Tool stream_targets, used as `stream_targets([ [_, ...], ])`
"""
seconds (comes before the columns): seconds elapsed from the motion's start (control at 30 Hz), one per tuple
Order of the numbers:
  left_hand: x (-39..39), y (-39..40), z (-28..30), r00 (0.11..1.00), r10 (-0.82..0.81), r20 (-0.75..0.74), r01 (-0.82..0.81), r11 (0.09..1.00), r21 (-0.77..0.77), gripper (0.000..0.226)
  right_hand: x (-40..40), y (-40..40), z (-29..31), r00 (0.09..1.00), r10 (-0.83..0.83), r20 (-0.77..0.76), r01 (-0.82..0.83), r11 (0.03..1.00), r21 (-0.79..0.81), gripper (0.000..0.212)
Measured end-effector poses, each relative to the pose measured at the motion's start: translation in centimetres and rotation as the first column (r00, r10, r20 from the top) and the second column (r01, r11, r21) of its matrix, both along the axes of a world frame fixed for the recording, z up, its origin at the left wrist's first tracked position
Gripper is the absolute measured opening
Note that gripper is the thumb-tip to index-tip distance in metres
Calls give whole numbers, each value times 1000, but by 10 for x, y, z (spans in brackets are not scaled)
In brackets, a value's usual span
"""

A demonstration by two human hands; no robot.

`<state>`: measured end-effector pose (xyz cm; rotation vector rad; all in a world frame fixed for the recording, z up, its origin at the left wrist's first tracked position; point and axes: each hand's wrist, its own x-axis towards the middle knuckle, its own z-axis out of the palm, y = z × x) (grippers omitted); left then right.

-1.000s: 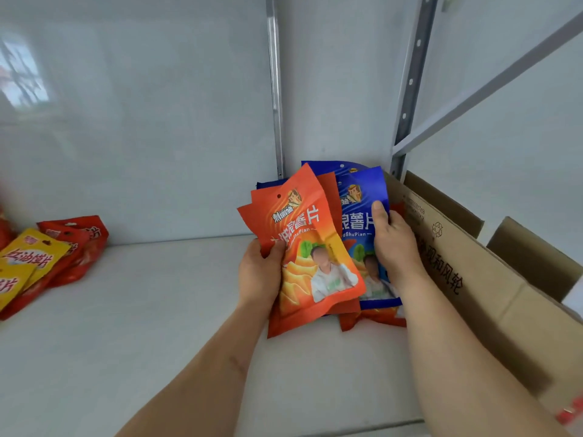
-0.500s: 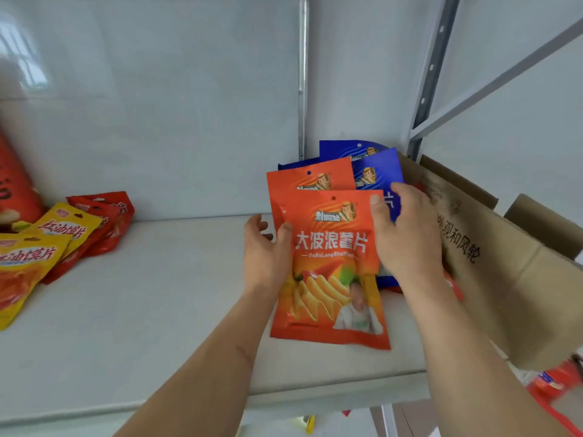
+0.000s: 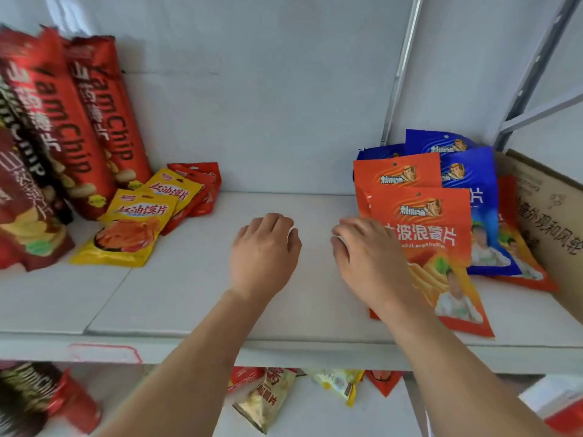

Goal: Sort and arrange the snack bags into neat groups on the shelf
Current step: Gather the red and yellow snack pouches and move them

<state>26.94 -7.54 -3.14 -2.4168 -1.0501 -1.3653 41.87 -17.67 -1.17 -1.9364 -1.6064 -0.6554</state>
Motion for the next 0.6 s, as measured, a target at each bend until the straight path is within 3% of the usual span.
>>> stream_targets([
  [0.1, -42, 11, -2, 996, 55, -76, -50, 997, 66, 16, -30, 19, -2, 998, 37, -44, -41, 994, -99, 13],
  [0.23, -91, 22, 3, 986, 128, -105, -118, 988, 100, 14, -69, 49, 2, 986, 100, -136, -129, 966, -225, 25],
  [0.37, -131, 33, 9, 960, 248, -127, -244, 969, 46, 16, -102, 81, 10, 961, 153, -228, -216, 934, -283, 35],
  [0.47, -157, 44, 13, 934, 326, -145, -340, 937, -84, 22, -119, 108, 11, 936, 160, -315, -263, 911, -318, 38],
  [0.6, -183, 69, 18, 912, 400, -86, -400, 825, -400, 42, -137, 146, 13, 885, 113, -452, -291, 891, -348, 42],
])
